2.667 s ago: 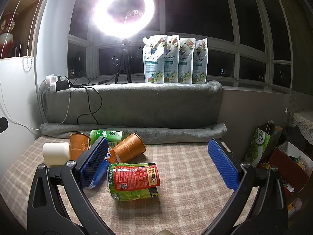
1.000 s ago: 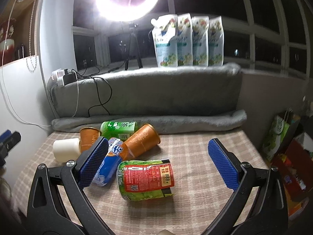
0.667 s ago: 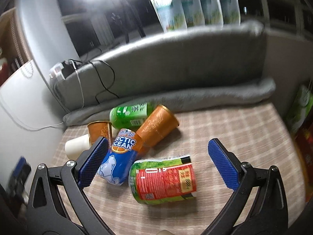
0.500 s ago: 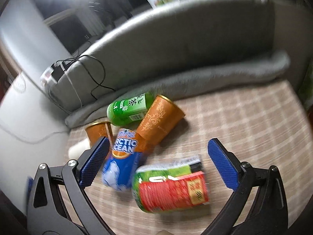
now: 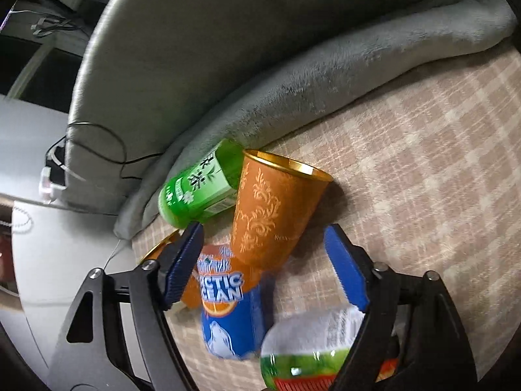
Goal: Flip cup upright
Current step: 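Reach the right gripper to the lying copper cup and close on it, then lift the copper cup with the right gripper and rotate it rim-up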
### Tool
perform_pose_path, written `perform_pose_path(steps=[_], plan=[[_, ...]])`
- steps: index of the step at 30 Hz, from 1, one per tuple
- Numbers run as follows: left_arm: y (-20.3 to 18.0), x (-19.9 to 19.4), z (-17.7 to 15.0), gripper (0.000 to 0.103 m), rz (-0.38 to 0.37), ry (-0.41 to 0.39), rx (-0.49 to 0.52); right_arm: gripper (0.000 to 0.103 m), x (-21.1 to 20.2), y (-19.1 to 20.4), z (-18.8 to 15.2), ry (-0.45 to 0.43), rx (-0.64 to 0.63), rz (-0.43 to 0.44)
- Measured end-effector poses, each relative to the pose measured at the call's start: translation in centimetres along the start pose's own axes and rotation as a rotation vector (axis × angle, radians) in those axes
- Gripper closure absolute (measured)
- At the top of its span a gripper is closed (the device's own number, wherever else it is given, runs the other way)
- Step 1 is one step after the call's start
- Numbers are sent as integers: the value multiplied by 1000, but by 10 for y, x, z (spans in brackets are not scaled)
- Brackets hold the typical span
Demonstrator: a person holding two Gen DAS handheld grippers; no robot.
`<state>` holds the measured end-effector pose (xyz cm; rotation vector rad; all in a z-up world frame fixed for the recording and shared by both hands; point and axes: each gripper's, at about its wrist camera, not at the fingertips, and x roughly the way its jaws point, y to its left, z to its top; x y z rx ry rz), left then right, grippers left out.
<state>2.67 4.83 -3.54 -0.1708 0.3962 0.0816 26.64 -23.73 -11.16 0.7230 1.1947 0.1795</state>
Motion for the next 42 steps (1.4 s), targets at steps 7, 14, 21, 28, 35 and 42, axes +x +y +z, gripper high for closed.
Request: perform_pose_path(steps=[7, 14, 21, 28, 35, 42], plan=[[17, 0, 0, 19, 22, -1, -34, 26, 29, 14, 11, 31, 6, -82], [29, -2, 0, 19, 42, -10, -59, 29, 42, 23, 21, 38, 28, -139], [32, -3, 0, 19, 44, -11, -63, 33, 52, 38, 34, 41, -24, -209], [32, -3, 1, 19, 47, -14, -63, 36, 52, 44, 33, 45, -59, -196], [30, -6, 2, 19, 40, -21, -53, 37, 20, 38, 36, -8, -94, -170], [27, -12, 4, 19, 37, -27, -40, 37, -27, 41, 35, -123, -152, -98]])
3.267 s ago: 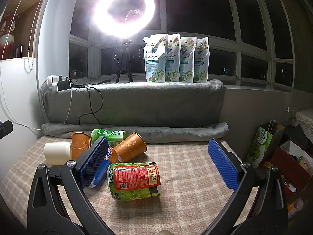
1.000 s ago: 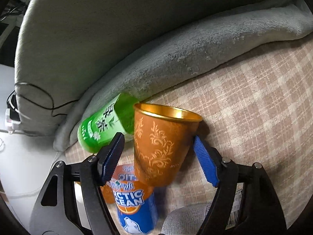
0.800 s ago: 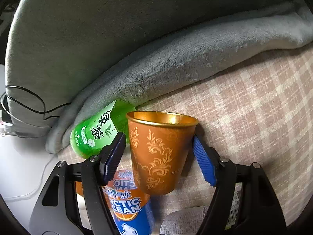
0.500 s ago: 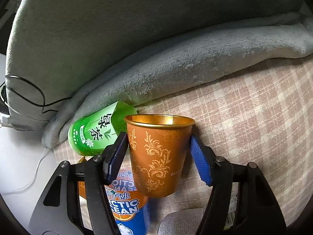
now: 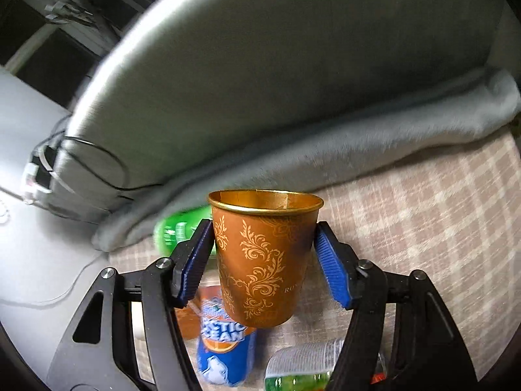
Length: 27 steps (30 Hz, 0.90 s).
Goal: Flip cup upright
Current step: 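Lift the copper cup with the right gripper and rotate it rim-up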
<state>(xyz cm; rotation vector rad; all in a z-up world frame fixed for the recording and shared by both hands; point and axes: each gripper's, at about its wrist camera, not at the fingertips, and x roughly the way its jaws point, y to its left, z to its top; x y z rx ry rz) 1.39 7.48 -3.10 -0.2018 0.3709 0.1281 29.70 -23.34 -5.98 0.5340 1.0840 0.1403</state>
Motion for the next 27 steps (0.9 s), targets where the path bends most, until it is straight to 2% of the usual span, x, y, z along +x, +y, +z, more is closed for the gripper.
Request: perform_pose_path(steps=[5, 12, 21, 27], plan=[[-4, -4, 1, 19, -10, 6, 13, 37, -36, 10, -13, -33, -74, 90], [-12, -5, -2, 19, -38, 42, 29, 37, -78, 9, -59, -12, -183, 202], [-27, -7, -6, 19, -82, 77, 48, 37, -94, 1, -128, 76, -266, 271], [-31, 1, -14, 19, -181, 170, 19, 37, -77, 5, -162, 149, -318, 277]])
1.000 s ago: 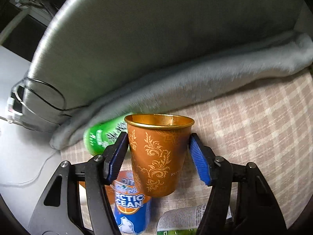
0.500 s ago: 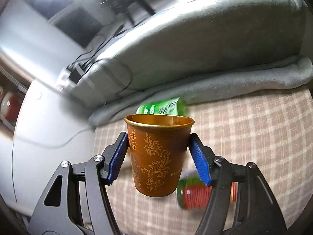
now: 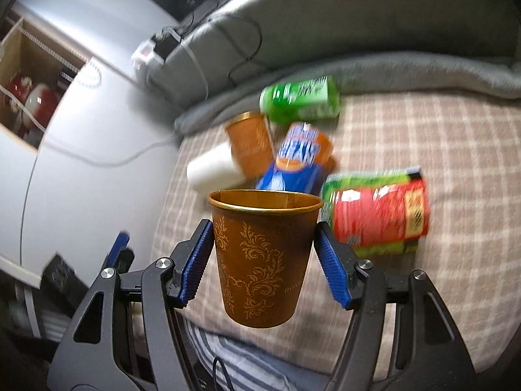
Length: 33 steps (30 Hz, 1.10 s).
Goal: Flip cup upright
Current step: 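Lift the copper cup with the right gripper and rotate it rim-up, then close the left gripper on the upright cup while the right gripper opens and withdraws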
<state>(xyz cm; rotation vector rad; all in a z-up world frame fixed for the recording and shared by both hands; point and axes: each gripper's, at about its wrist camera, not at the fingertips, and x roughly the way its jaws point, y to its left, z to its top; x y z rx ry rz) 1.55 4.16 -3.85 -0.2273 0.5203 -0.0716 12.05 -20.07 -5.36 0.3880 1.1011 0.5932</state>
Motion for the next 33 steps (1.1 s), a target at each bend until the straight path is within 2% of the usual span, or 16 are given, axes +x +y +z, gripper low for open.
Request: perform_pose_path(steps=[10, 14, 23, 33], plan=[[-8, 13, -12, 19, -54, 101, -21, 37, 64, -9, -45, 177, -2, -16], [-10, 15, -13, 19, -70, 122, -18, 37, 80, -18, -51, 208, 19, -27], [-15, 23, -16, 19, -81, 159, -12, 34, 87, -22, -53, 197, 20, -36], [-21, 28, -18, 19, -86, 185, -2, 29, 65, -26, -50, 148, -23, -68]])
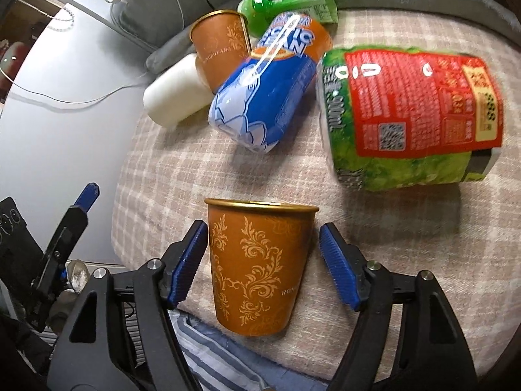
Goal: Flip cup upright
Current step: 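Close the left gripper on the upright cup while the right gripper opens and withdraws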
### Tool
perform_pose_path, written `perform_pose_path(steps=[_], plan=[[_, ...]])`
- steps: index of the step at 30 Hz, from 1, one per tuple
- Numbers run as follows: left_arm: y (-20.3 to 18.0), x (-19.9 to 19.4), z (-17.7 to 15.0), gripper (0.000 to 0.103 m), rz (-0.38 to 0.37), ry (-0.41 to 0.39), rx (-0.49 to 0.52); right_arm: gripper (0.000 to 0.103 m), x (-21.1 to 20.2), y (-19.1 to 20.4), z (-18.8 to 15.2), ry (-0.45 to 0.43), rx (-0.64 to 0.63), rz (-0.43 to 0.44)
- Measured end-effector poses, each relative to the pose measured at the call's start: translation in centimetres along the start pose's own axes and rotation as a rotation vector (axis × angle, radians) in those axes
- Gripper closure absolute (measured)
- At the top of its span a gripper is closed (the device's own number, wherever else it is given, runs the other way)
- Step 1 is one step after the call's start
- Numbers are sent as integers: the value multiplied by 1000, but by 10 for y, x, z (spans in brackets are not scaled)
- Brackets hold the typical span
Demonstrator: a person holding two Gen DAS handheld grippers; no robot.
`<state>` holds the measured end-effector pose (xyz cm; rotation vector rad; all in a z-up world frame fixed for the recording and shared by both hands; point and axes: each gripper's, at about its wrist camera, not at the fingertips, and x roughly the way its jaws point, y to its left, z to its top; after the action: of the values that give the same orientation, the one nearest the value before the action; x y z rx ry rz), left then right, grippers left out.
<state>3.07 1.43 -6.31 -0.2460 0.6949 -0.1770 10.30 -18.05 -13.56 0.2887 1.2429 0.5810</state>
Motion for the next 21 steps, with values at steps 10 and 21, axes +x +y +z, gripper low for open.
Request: perform_pose_path(steps=[10, 21], plan=[[-6, 18, -4, 19, -75, 99, -25, 28, -45, 10, -18, -144, -110, -58], [-27, 61, -19, 19, -233, 281, -83, 27, -96, -11, -58, -392, -105, -249]])
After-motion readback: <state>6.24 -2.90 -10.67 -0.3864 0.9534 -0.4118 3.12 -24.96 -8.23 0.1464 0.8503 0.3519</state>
